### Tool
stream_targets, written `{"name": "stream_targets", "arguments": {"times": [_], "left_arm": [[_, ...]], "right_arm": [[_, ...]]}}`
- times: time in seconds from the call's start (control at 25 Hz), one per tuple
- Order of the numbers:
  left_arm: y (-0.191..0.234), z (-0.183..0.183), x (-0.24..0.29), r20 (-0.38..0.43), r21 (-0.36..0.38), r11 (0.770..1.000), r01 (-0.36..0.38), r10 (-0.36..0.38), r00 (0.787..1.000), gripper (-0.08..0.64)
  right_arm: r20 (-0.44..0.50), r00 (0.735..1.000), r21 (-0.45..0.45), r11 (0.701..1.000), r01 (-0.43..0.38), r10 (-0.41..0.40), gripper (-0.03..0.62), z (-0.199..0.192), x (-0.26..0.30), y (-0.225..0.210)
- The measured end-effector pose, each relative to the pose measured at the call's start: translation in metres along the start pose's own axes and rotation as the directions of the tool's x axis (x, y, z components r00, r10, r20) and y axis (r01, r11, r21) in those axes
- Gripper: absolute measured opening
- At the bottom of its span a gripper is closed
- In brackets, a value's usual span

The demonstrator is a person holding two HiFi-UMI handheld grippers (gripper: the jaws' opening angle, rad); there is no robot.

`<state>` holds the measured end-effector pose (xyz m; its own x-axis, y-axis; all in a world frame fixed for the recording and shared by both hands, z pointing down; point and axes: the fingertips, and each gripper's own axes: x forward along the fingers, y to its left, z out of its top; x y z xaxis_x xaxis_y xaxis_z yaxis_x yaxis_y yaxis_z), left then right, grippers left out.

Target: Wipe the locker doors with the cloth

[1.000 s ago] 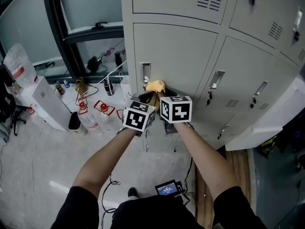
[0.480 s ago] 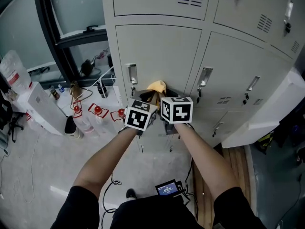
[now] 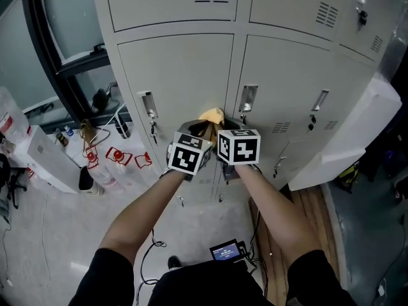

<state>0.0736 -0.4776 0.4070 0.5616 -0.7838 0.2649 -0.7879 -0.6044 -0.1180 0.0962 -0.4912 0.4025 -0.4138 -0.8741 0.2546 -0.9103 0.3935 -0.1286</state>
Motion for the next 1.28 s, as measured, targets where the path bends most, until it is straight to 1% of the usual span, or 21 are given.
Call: {"name": "stream_targets", "arguments": {"times": [0.28, 0.64, 0.8, 0.88, 1.04, 1.28], "left_arm": [[-0.020, 0.008, 0.016, 0.010, 0.012, 0.999, 0.036, -0.036, 0.999, 0.018], [-0.022, 0.007, 0.018, 0.006, 0.026, 0.999, 0.042, -0.042, 0.999, 0.018], [-0.022, 0.003, 0.015, 0.004, 0.015, 0.999, 0.050, -0.050, 0.999, 0.018], [-0.022, 0.001, 0.010, 0.012, 0.016, 0.999, 0.051, -0.051, 0.999, 0.019], [-0.015, -0.006, -0.006, 0.034, 0.014, 0.999, 0.035, -0.036, 0.999, 0.019], [0.019, -0.033, -0.036, 0.023, -0.029, 1.000, -0.002, 0.002, 1.000, 0.018]], "right_arm": [[-0.002, 1.000, 0.009, 1.000, 0.028, -0.028, 0.071, 0.000, -0.009, -0.025], [-0.007, 0.999, 0.026, 0.999, 0.031, -0.031, 0.071, -0.001, -0.009, -0.027], [-0.008, 1.000, 0.040, 0.999, 0.027, -0.026, 0.071, -0.001, -0.011, -0.024], [-0.006, 1.000, 0.044, 0.999, 0.004, -0.004, 0.071, -0.002, -0.013, -0.019], [-0.012, 0.997, 0.046, 0.997, -0.070, 0.070, 0.071, -0.009, -0.012, 0.000], [-0.042, 0.991, 0.013, 0.992, -0.127, 0.127, 0.071, -0.022, 0.006, 0.048]]}}
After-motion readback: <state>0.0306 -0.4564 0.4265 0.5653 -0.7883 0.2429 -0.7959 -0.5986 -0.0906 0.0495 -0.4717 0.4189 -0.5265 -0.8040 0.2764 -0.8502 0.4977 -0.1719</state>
